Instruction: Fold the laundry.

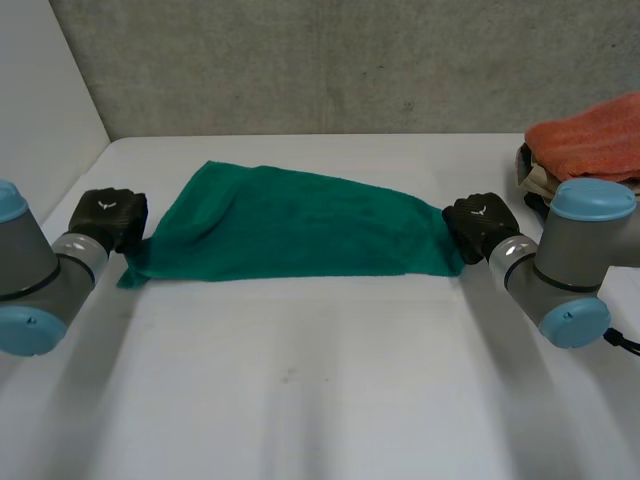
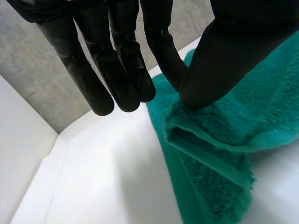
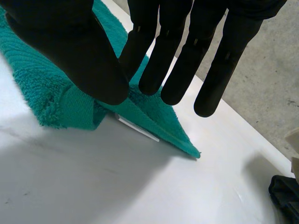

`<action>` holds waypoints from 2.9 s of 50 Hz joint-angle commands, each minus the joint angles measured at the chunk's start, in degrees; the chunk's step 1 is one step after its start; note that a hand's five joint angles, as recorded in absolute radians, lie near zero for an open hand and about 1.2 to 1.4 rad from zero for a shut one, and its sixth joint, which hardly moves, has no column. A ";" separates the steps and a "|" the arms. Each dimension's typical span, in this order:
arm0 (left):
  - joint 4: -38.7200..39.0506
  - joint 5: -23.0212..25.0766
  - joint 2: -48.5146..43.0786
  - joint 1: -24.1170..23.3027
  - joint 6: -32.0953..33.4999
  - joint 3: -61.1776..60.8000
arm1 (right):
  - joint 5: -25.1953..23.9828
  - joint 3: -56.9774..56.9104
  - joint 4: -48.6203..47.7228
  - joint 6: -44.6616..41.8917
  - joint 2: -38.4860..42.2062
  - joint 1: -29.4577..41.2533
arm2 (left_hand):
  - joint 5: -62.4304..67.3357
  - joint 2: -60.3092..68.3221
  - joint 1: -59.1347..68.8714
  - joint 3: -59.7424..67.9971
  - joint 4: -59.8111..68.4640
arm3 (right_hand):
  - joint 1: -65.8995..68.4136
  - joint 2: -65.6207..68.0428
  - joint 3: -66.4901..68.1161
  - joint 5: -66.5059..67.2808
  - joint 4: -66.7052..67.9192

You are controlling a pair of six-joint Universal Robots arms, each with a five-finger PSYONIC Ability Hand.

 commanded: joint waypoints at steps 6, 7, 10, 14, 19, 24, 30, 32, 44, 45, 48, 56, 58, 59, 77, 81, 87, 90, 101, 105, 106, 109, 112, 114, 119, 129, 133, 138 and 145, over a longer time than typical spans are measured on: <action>-17.80 -5.74 11.62 -1.53 0.98 2.62 | -0.18 0.19 4.80 1.02 -8.84 -1.49 | 13.08 12.10 12.47 12.35 12.15 | 13.82 12.09 11.86 12.49 11.45; -20.25 -5.39 14.60 -1.62 0.02 2.36 | -0.18 0.19 5.59 1.46 -11.11 -2.10 | 13.08 12.10 12.47 12.35 12.15 | 13.82 12.09 11.86 12.49 11.45; -22.72 -4.42 18.74 -1.79 -2.09 2.27 | -0.18 -0.07 6.30 2.51 -14.55 -2.81 | 13.08 12.10 12.47 12.35 12.15 | 13.82 12.09 11.86 12.49 11.45; -23.87 -3.01 24.64 -1.53 -6.40 2.01 | -0.01 -0.95 5.51 5.06 -18.34 -3.43 | 13.08 12.10 12.47 12.35 12.15 | 13.82 12.09 11.86 12.49 11.45; -23.88 -1.96 27.37 -1.71 -9.74 1.49 | 0.52 -4.45 4.54 9.36 -17.82 -2.73 | 13.08 12.10 12.47 12.35 12.15 | 13.82 12.09 11.86 12.49 11.45; -23.44 -2.31 21.76 -1.27 -9.74 0.95 | 1.22 -6.48 4.81 9.90 -13.43 -1.14 | -19.44 -20.42 -20.04 -20.17 -20.37 | 13.82 12.09 11.86 12.49 11.45; -24.22 -5.55 12.45 -1.27 -7.73 3.23 | 3.59 -5.96 5.77 8.41 -10.79 -0.35 | -37.85 -38.83 -38.45 -38.58 -38.78 | 13.82 12.09 11.86 12.49 11.45; -23.88 -6.52 10.42 -1.44 -7.37 3.76 | 3.86 -5.52 6.12 8.05 -10.79 -0.09 | -37.87 -38.85 -38.48 -38.60 -38.80 | 5.30 3.57 3.35 3.97 2.93; -23.35 -7.93 1.01 -1.27 -7.02 10.53 | 5.18 -0.86 12.80 2.17 -10.26 1.94 | -37.70 -38.68 -38.31 -38.43 -38.63 | -44.24 -45.97 -46.19 -45.57 -46.61; -23.35 -8.02 0.22 -1.36 -6.93 11.40 | 5.27 -0.34 12.63 1.55 -9.56 1.94 | -37.70 -38.68 -38.31 -38.43 -38.63 | -44.40 -46.13 -46.36 -45.73 -46.77; -23.35 -8.02 -1.19 -1.36 -6.84 12.81 | 5.27 -0.33 11.05 0.41 -7.72 2.02 | -37.53 -38.52 -38.14 -38.26 -38.46 | -44.07 -45.80 -46.02 -45.40 -46.44; -24.22 -8.63 -7.07 -1.18 -5.09 18.96 | 5.44 -2.00 1.39 -4.51 -0.60 1.76 | -30.32 -31.30 -30.93 -31.05 -31.25 | -42.39 -44.12 -44.34 -43.72 -44.76; -24.58 -8.72 -7.87 -1.18 -4.39 19.93 | 5.44 -2.79 0.07 -5.04 0.63 1.76 | -28.29 -29.28 -28.90 -29.02 -29.23 | -41.05 -42.78 -43.00 -42.38 -43.42; -24.75 -8.72 -8.31 -1.18 -4.03 20.37 | 5.44 -3.14 -0.55 -5.22 1.25 1.76 | -27.62 -28.60 -28.22 -28.35 -28.55 | -40.37 -42.10 -42.33 -41.70 -42.75; -31.86 -10.57 5.62 -2.41 1.51 16.61 | 3.69 -0.52 2.34 -1.53 -8.73 -0.25 | 13.08 12.10 12.47 12.35 12.15 | 13.82 12.09 11.86 12.49 11.45; -34.15 -8.38 15.55 -1.54 -0.77 12.31 | 2.20 0.63 4.97 -1.44 -16.03 -1.92 | 13.08 12.10 12.47 12.35 12.15 | 13.82 12.09 11.86 12.49 11.45; -34.68 -3.02 26.39 -0.83 -3.59 7.81 | 0.35 -1.21 7.18 0.58 -22.38 -2.99 | 13.08 12.10 12.47 12.35 12.15 | 13.82 12.09 11.86 12.49 11.45; -34.60 -0.82 29.48 -0.92 -4.82 6.32 | 0.43 -3.84 7.53 2.07 -22.56 -2.72 | 13.08 12.10 12.47 12.35 12.15 | 13.82 12.09 11.86 12.49 11.45; -34.77 -1.42 22.55 -4.25 -5.08 5.35 | 3.33 -18.34 6.92 1.46 -5.88 1.67 | 13.08 12.10 12.47 12.35 12.15 | 13.82 12.09 11.86 12.49 11.45; -35.12 -3.18 18.15 -5.57 -5.08 6.05 | 6.14 -23.26 3.76 -0.03 2.21 3.08 | 13.08 12.10 12.47 12.35 12.15 | 13.82 12.09 11.86 12.49 11.45; -35.12 -3.62 17.27 -5.75 -5.08 6.31 | 6.84 -24.14 2.62 -0.38 3.79 3.25 | 13.08 12.10 12.47 12.35 12.15 | 13.82 12.09 11.86 12.49 11.45; -35.12 -5.64 14.37 -6.36 -5.08 7.72 | 10.01 -27.48 -3.61 -1.00 9.42 4.57 | 13.08 12.10 12.47 12.35 12.15 | 13.82 12.09 11.86 12.49 11.45; -35.30 -7.66 12.18 -7.06 -5.43 9.56 | 13.16 -29.68 -10.80 -1.18 13.54 5.71 | 13.08 12.10 12.47 12.35 12.15 | 10.63 8.90 8.68 9.30 8.26; -35.56 -8.54 11.38 -7.42 -5.52 10.27 | 14.23 -30.30 -14.34 -1.09 15.14 6.24 | 13.08 12.10 12.47 12.35 12.15 | -13.32 -15.05 -15.27 -14.65 -15.69; -36.53 -9.86 10.50 -8.65 -5.61 11.50 | 15.81 -31.27 -20.77 -1.00 16.37 7.65 | 13.08 12.10 12.47 12.35 12.15 | -56.18 -57.91 -58.14 -57.51 -58.55; -36.71 -10.04 12.16 -9.88 -6.31 12.73 | 16.17 -22.58 0.30 -0.83 2.15 8.00 | 13.08 12.10 12.47 12.35 12.15 | -56.18 -57.91 -58.14 -57.51 -58.55; -36.71 -9.95 13.31 -9.97 -6.67 12.38 | 12.92 -15.64 11.20 -0.12 -4.18 7.56 | 13.08 12.10 12.47 12.35 12.15 | -56.18 -57.91 -58.14 -57.51 -58.55; -36.71 -9.69 14.36 -9.97 -7.19 12.20 | 5.99 -6.51 20.17 2.41 -9.46 6.16 | 13.08 12.10 12.47 12.35 12.15 | -42.26 -43.99 -44.22 -43.59 -44.63; -36.71 -9.25 15.68 -9.97 -7.55 12.20 | -0.17 -2.53 19.75 9.09 -8.16 5.54 | 13.08 12.10 12.47 12.35 12.15 | -32.15 -33.88 -34.10 -33.48 -34.52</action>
